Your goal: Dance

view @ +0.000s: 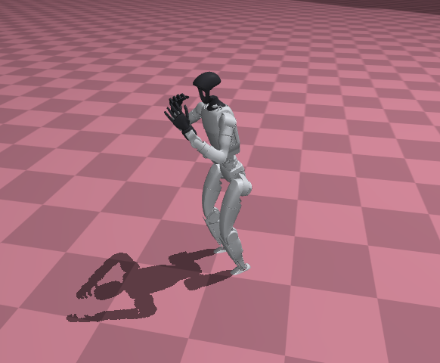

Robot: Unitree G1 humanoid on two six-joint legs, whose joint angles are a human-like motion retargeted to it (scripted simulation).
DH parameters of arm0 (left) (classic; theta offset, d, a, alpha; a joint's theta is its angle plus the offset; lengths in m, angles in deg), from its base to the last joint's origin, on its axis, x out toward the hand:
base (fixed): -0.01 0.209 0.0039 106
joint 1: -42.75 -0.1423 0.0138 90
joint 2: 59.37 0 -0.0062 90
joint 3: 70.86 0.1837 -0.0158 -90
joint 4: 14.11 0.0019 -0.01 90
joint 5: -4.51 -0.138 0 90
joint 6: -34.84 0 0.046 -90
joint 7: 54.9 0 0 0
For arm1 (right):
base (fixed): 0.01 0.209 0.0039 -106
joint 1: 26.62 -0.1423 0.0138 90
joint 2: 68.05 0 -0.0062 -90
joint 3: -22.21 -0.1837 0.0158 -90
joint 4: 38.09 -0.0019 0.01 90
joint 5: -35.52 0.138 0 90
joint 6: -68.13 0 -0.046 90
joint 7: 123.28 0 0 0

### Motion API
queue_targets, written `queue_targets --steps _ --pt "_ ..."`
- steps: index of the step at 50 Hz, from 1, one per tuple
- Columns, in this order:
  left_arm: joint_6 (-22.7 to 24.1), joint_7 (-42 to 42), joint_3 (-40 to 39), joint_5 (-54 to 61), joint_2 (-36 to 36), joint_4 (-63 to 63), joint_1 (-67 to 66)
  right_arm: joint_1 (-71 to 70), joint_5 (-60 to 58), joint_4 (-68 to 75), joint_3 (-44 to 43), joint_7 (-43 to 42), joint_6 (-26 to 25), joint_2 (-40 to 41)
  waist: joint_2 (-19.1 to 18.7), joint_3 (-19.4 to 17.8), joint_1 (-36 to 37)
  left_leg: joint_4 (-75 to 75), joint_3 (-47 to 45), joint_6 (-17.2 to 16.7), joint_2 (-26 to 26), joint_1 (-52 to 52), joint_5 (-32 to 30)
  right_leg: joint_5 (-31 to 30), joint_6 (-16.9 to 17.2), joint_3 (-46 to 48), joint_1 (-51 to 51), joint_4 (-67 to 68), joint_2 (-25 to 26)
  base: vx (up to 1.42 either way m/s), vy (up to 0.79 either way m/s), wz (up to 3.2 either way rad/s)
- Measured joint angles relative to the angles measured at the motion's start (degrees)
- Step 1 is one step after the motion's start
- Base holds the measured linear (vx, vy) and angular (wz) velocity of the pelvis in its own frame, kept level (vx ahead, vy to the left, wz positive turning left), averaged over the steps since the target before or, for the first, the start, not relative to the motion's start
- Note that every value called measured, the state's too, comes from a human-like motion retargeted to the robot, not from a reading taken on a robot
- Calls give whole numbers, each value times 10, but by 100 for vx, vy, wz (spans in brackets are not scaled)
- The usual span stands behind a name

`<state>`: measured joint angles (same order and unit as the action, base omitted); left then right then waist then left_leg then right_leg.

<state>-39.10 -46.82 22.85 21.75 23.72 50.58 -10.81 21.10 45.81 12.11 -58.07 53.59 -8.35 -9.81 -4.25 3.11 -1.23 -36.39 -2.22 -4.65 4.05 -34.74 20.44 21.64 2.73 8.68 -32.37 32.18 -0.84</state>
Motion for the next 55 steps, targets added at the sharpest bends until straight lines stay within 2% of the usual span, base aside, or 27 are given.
queue_targets --steps 10,24,37,51,55 --pt "-21 -43 1 -11 3 -25 -2 6 33 -28 -3 62 -11 11 -36 2 -8 7 4 -7 20 -24 -3 -21 -1 6 -11 -35 22 0 0 0" --pt "-30 -87 -25 24 31 -51 -29 33 44 -56 -38 95 -19 89 -71 -9 -10 22 -11 1 24 -41 -12 -34 -2 -1 -30 -54 24 0 0 0" --pt "-28 -92 -40 27 31 -56 -33 16 15 -70 -35 99 -27 110 -77 -12 -8 21 -22 7 19 -63 -23 -34 -9 -5 -55 -47 16 0 0 0" --pt "-22 -79 -11 30 24 -15 2 16 -28 -49 -14 80 -31 82 -70 -1 6 3 -9 -2 15 -89 -38 -37 -18 8 -63 -50 14 -3 -1 5" --pt "-19 -73 13 29 25 -11 33 18 -38 -32 -12 62 -26 66 -66 1 5 -14 -18 11 16 -105 0 -34 -18 18 -69 -40 8 -8 -1 24"
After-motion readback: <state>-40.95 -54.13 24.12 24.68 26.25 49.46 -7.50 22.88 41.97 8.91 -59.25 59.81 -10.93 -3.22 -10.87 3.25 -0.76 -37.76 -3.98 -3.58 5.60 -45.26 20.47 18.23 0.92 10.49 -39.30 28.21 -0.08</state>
